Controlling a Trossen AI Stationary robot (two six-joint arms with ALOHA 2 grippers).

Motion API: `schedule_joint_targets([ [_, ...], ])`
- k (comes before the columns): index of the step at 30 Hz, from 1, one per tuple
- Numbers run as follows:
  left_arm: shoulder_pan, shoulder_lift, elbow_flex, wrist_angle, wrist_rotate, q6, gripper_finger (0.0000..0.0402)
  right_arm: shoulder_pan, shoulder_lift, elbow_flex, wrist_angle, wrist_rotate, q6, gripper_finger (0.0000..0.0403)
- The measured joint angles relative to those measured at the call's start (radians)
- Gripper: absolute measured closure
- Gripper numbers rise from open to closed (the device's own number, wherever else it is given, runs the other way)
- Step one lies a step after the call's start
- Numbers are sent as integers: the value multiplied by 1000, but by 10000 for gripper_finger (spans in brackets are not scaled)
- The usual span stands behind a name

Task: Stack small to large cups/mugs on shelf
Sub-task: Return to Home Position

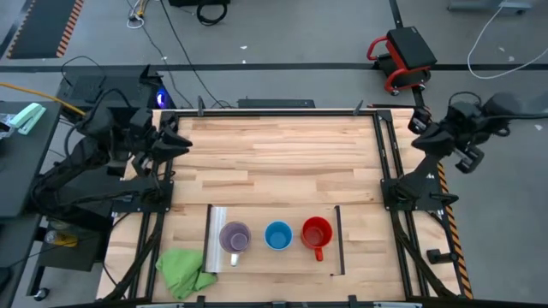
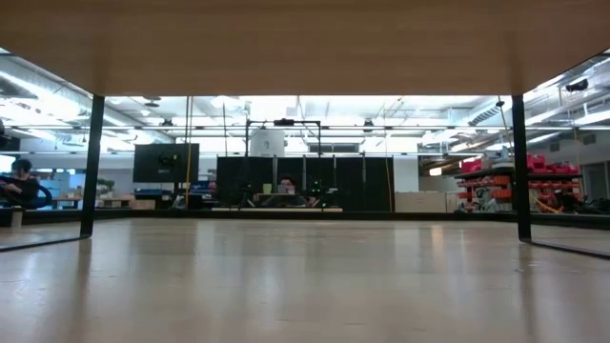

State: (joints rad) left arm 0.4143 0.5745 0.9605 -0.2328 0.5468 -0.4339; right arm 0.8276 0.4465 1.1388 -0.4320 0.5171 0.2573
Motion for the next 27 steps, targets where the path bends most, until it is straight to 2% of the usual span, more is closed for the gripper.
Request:
schedule_joint_targets([
  [6, -28, -4, -3, 58, 74, 0, 296, 0, -227, -249, 192, -38, -31, 394],
  [9, -44, -20, -3, 63, 78, 20, 296, 0, -302, -349, 297, -77, -65, 394],
  [12, -55, -29, -3, 60, 78, 50, 296, 0, -342, -411, 369, -150, -104, 394],
  [17, -54, -34, -11, 35, 52, 64, 296, 0, -377, -446, 379, -161, -107, 394],
  [20, -54, -50, -95, 109, 48, 48, 296, 0, -388, -459, 391, -160, -123, 394],
  [24, -53, -80, -241, 301, 48, -27, 296, 0, -405, -497, 417, -160, -126, 394],
  [27, -52, -104, -282, 339, 48, -46, 296, 0, -417, -525, 450, -160, -127, 394],
])
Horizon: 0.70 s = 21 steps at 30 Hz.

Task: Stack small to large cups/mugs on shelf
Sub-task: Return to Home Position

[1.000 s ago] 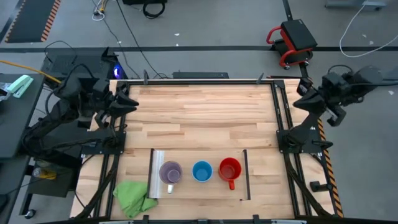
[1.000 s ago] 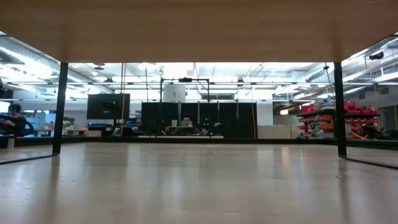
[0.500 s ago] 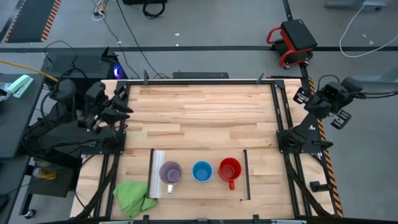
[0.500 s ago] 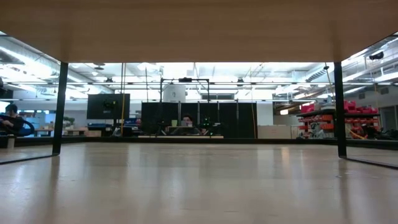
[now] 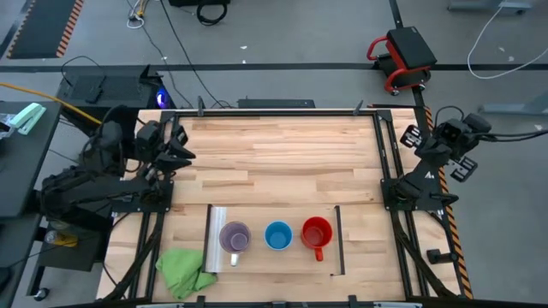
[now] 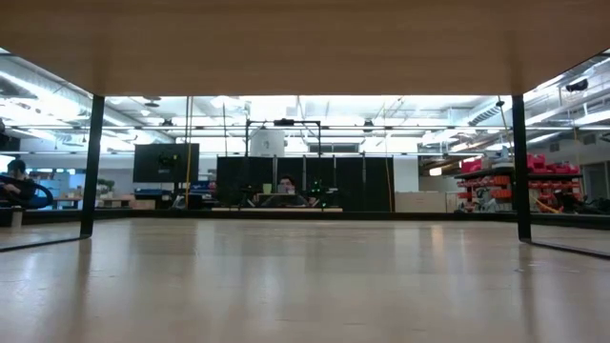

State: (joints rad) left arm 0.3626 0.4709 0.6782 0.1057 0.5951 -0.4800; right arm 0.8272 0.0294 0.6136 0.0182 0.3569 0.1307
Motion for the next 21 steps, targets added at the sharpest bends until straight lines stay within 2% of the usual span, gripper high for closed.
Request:
schedule_joint_targets([
  [7, -1, -49, -59, 11, -18, -11, 296, 0, -27, -114, 135, 0, -1, 394],
  [21, -1, -68, -272, 318, -26, -111, 296, 0, -28, -324, 442, 0, 8, 394],
])
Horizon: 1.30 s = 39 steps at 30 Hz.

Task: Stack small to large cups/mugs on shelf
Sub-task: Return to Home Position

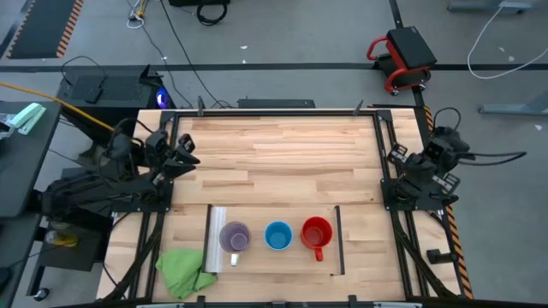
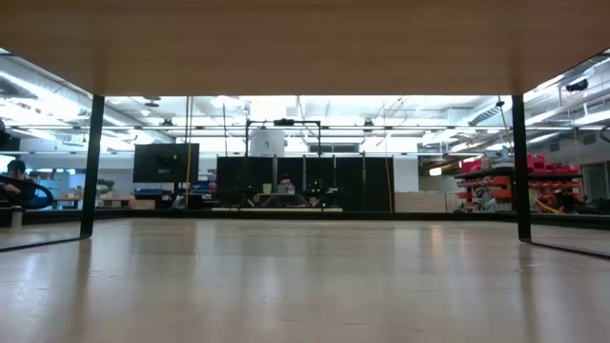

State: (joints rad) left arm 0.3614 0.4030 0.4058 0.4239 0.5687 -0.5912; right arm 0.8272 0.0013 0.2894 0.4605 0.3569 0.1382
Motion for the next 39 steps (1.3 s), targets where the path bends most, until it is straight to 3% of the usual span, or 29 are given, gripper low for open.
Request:
schedule_joint_targets([
  [8, 0, 0, -170, 251, -8, -78, 296, 0, 0, -156, 235, -1, 4, 394],
  [14, 0, 0, -272, 333, -8, -130, 296, 0, -1, -232, 344, -4, 19, 394],
  [26, 0, 0, -334, 343, -15, -109, 296, 0, 0, -283, 343, -4, 74, 394],
  [32, 14, -4, -334, 486, 18, -100, 296, 0, 0, -282, 343, -4, 70, 394],
  [39, 100, -117, -333, 502, 75, -162, 296, 0, 0, -282, 347, -12, 54, 394],
])
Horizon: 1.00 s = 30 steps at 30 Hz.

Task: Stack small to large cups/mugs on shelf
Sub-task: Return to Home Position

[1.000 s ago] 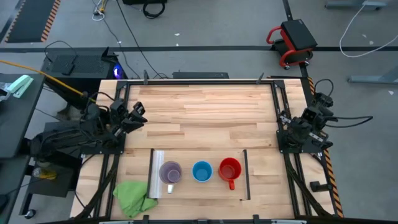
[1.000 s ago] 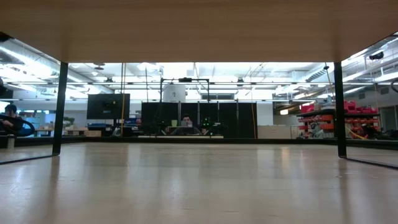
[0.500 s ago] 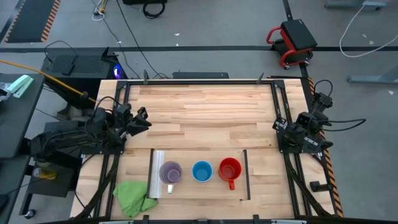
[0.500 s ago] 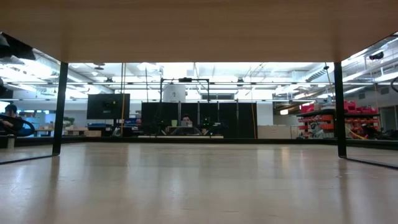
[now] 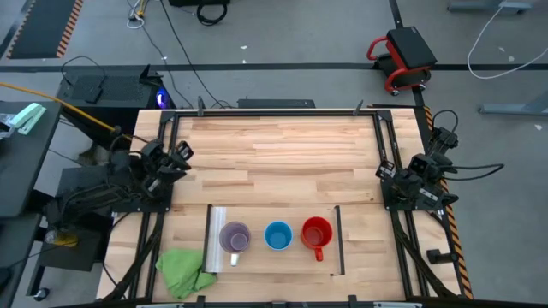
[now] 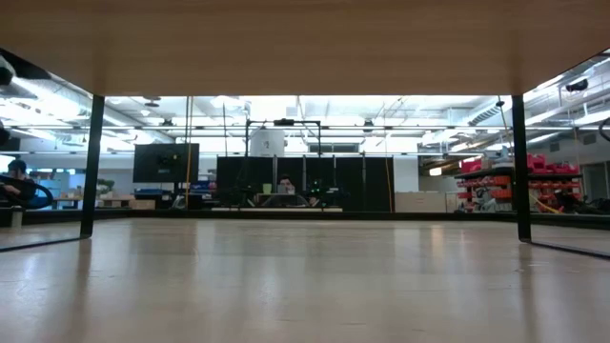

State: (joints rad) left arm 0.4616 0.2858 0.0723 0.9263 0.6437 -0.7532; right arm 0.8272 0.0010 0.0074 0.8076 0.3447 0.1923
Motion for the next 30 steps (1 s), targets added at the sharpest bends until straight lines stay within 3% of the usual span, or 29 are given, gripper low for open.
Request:
schedule_joint_targets([
  [10, 59, -191, 0, -112, 17, -28, 296, 0, 0, 1, 19, -37, -21, 394],
  [22, 59, -237, 0, -311, 10, 31, 296, 0, 0, 1, 18, -37, -64, 394],
  [30, 59, -236, 0, -493, -6, 72, 296, 0, 0, 1, -73, -36, -64, 394],
])
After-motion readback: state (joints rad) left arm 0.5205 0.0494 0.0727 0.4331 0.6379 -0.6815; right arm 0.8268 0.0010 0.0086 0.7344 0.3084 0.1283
